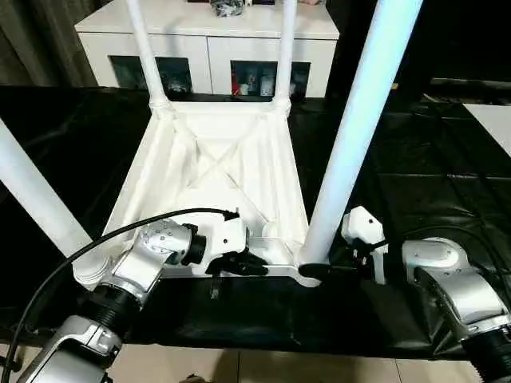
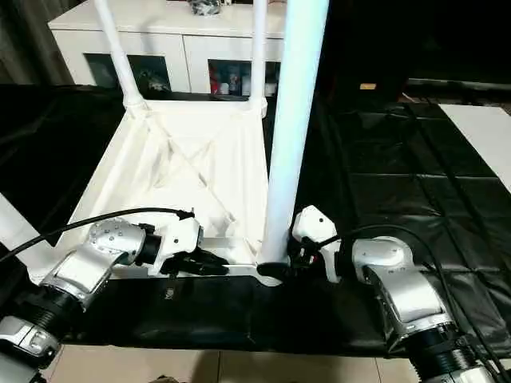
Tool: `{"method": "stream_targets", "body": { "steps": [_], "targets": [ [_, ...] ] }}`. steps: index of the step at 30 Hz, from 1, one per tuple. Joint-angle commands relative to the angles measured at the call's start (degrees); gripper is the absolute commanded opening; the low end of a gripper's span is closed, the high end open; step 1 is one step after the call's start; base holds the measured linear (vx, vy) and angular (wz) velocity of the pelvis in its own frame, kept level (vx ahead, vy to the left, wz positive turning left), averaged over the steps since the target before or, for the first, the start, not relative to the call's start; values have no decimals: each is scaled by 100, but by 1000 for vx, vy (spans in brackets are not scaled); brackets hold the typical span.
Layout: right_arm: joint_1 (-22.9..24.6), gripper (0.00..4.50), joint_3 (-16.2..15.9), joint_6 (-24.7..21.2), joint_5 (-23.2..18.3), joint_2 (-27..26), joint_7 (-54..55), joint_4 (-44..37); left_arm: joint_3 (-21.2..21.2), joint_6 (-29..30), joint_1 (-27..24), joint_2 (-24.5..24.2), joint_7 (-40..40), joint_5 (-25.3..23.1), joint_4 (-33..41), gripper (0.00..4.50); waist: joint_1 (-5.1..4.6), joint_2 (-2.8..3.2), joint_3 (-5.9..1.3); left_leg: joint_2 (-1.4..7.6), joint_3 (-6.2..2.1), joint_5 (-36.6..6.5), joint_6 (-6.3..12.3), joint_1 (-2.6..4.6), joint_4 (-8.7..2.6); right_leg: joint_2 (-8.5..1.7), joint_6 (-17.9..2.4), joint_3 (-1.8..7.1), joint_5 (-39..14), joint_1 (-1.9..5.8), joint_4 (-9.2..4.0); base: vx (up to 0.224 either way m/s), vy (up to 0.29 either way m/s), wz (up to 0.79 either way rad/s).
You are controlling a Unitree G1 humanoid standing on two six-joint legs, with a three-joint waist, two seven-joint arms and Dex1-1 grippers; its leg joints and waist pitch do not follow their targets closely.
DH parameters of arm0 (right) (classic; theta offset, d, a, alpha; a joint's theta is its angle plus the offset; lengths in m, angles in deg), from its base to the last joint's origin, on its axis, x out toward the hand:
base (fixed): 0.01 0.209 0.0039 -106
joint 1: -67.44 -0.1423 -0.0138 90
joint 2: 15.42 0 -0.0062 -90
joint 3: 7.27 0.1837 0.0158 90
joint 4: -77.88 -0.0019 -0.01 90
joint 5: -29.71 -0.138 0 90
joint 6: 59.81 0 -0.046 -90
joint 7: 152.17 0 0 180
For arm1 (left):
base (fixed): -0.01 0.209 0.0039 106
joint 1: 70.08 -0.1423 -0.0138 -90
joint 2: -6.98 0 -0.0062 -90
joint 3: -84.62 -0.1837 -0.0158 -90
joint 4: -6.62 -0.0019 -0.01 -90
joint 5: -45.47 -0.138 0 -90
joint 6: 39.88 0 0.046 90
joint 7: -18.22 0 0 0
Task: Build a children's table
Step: Rotate leg to tighten
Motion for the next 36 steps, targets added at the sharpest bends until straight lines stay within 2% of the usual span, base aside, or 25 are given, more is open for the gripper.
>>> {"method": "stream_targets", "body": {
  "steps": [1, 7, 8, 14, 21, 23, 24, 25, 26, 27, 28, 29, 30, 31, 32, 33, 34, 36],
  "targets": [
    [-21, 341, -64, 83, 165, 86, 52, 76, -188, -90, 41, 12, -81, -136, -76, 0, -1, -79, -320, 167, -69, -1790, 155, 109, -448, -168, -1193, 82, -1762, 186, -399, 0, 0, 0],
    [-32, 341, -62, 93, 198, 95, 38, 138, -184, -102, 56, 10, -95, -148, -96, 0, 3, -78, -314, 167, -69, -1842, 169, 109, -447, -173, -1167, 84, -1855, 187, -410, 0, 0, 0],
    [-36, 317, -35, 67, 158, 81, 28, 140, -184, -107, 60, 7, -97, -151, -100, 0, 2, -78, -311, 168, -71, -1871, 163, 111, -452, -171, -1158, 82, -1890, 184, -414, 0, 0, 0],
    [-72, 280, 13, 59, 84, 26, -15, 178, -183, -120, 78, 7, -111, -143, -126, 0, -3, -73, -308, 171, -75, -1958, 133, 115, -457, -173, -1136, 85, -1971, 176, -424, 0, 0, 0],
    [-50, 273, 123, 22, -77, -82, 38, 206, -195, -99, 71, -2, -119, -144, -118, 0, -2, -70, -310, 171, -76, -1945, 137, 114, -459, -172, -1165, 82, -1918, 179, -418, 0, 0, 0],
    [-123, 273, 369, -36, -197, -354, 454, 386, -187, -29, 68, 7, -5, -196, -159, 0, -18, -68, -310, 162, -83, -1962, 118, 99, -463, -176, -1149, 77, -1982, 185, -420, 0, 0, 0],
    [-157, 273, 456, -55, -225, -455, 624, 467, -182, 12, 69, 15, 52, -219, -177, 0, -34, -45, -303, 167, -76, -2020, 89, 115, -467, -170, -1159, 82, -2011, 154, -430, 0, 0, 0],
    [-246, 273, 553, -54, -99, -647, 1108, 705, -166, 108, 111, 75, 317, -331, -276, 0, -37, -53, -297, 160, -76, -2077, 62, 122, -464, -166, -1154, 80, -2081, 145, -443, 0, 0, 0],
    [-314, 273, 623, -67, 1, -808, 1501, 888, -145, 168, 161, 145, 570, -424, -381, 0, -83, -57, -285, 137, -95, -2193, -19, 100, -479, -166, -1101, 64, -2315, 148, -448, 0, 0, 0],
    [-314, 272, 623, -67, 1, -808, 1501, 888, -145, 168, 161, 145, 570, -424, -381, 0, -112, -66, -291, 129, -111, -2248, -86, 106, -482, -171, -1000, 52, -2533, 149, -463, 0, 0, 0],
    [-378, 272, 722, -120, 29, -1026, 1903, 1054, -111, 310, 234, 263, 912, -523, -513, 0, -127, -65, -286, 130, -118, -2293, -105, 114, -485, -172, -957, 50, -2627, 142, -479, 0, 0, 0],
    [-378, 272, 722, -120, 29, -1026, 1903, 1054, -111, 310, 234, 263, 912, -523, -513, 0, -165, -60, -269, 113, -121, -2448, -138, 129, -473, -167, -894, 42, -2890, 106, -511, 0, 0, 0],
    [-587, 272, 906, -142, 250, -1726, 3285, 1457, 3, 892, 420, 787, 1630, -527, -723, 0, -195, -77, -257, 115, -124, -2508, -151, 131, -473, -175, -818, 39, -3107, 94, -540, 0, 0, 0],
    [-596, 272, 908, -142, 264, -1753, 3342, 1471, 3, 915, 429, 808, 1657, -531, -731, 0, -224, -65, -237, 101, -124, -2544, -199, 121, -469, -177, -795, 35, -3259, 69, -551, 0, 0, 0],
    [-689, 272, 927, -143, 416, -2031, 3928, 1622, 4, 1150, 517, 1022, 1938, -574, -814, 0, -256, -49, -246, 83, -175, -2660, -290, 139, -468, -192, -653, -16, -3659, 69, -592, 0, 0, 0],
    [-774, 272, 908, -154, 557, -2271, 4400, 1748, -6, 1342, 601, 1213, 2179, -618, -904, 0, -312, -45, -252, 77, -225, -2685, -325, 98, -502, -195, -559, -54, -3705, 122, -601, -55, 13, -16],
    [-787, 272, 905, -153, 574, -2305, 4459, 1766, -9, 1365, 613, 1239, 2213, -628, -920, 0, -327, -37, -252, 82, -240, -2746, -324, 110, -517, -189, -549, -74, -3678, 127, -626, 0, 0, 0],
    [-946, 272, 797, -101, 749, -2668, 4931, 1979, -37, 1586, 735, 1537, 2594, -732, -1102, 0, -371, 6, -245, 94, -277, -3069, -245, 149, -537, -191, -669, -131, -3381, 126, -682, 0, 0, 0]
  ]
}}
